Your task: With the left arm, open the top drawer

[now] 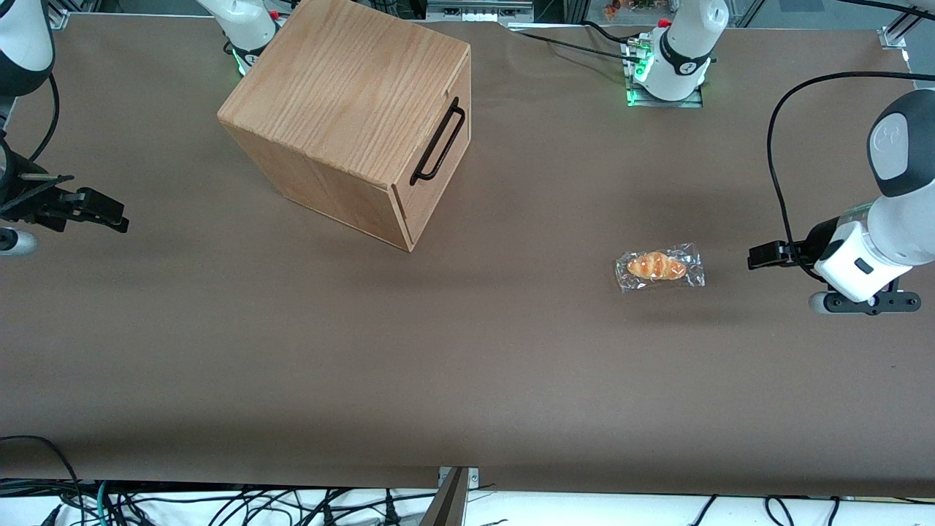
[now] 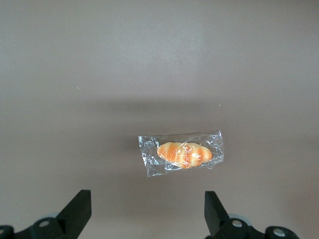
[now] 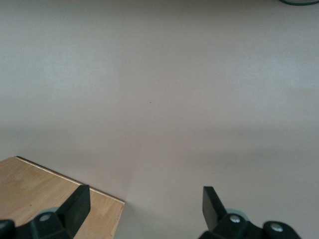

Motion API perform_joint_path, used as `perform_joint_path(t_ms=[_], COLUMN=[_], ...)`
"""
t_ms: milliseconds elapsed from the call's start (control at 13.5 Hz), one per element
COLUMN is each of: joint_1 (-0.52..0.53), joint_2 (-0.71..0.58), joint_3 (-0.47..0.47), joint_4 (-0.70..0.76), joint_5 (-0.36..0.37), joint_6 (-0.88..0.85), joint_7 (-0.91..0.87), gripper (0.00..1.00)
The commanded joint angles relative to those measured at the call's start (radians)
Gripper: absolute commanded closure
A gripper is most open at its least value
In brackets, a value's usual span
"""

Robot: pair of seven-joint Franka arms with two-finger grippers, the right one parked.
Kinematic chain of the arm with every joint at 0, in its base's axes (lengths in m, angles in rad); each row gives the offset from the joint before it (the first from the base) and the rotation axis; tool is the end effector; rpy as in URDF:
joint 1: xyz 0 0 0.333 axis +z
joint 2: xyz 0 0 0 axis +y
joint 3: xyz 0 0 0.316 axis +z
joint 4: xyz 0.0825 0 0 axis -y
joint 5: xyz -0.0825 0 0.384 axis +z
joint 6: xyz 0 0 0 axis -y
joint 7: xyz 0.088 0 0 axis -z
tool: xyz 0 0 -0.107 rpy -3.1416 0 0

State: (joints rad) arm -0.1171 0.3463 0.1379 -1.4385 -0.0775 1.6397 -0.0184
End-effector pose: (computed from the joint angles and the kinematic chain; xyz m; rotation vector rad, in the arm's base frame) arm 0.6490 -0.0066 0.4844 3.1032 0.0702 -0.2204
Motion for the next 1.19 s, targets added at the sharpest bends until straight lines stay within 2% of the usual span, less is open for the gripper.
perform_joint_path(t_ms=[0,1113], joint_1=[-0.001,-0.001], joint_2=[-0.003,-0.001], joint_3=[0.005,0.005], joint_4=[0.006,0.006], joint_5=[-0.015,-0.019], joint_6=[-0.004,0.019], joint_7=[0.005,0.003], gripper=[0.0,0.0])
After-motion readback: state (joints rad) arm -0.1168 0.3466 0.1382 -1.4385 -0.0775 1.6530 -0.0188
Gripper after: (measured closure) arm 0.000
